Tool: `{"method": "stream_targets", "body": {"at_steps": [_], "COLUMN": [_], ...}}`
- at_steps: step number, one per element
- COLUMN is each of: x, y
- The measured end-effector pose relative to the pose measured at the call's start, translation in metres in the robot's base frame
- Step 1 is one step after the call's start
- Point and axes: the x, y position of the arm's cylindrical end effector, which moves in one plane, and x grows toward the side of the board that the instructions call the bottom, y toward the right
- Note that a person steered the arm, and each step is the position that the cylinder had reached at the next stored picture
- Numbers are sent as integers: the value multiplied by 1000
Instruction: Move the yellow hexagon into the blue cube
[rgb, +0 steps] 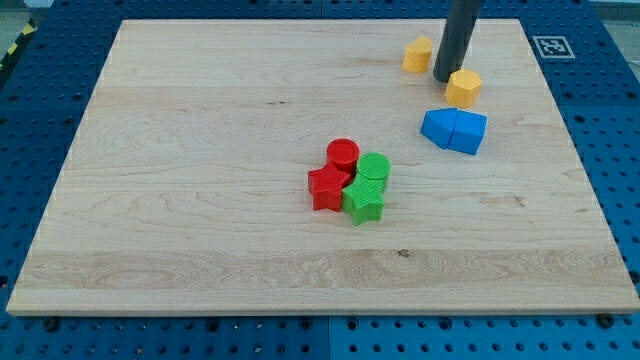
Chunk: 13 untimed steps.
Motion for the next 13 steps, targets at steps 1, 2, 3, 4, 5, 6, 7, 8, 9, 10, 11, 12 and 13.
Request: {"method": "stream_targets", "body": {"at_steps": [1,2,3,4,5,6,7,8,9,10,11,12,13], "x": [4,9,14,11,14,25,25,30,32,32,24,23,51], "y": [0,2,13,35,56,69,69,69,69,69,68,57,50]}}
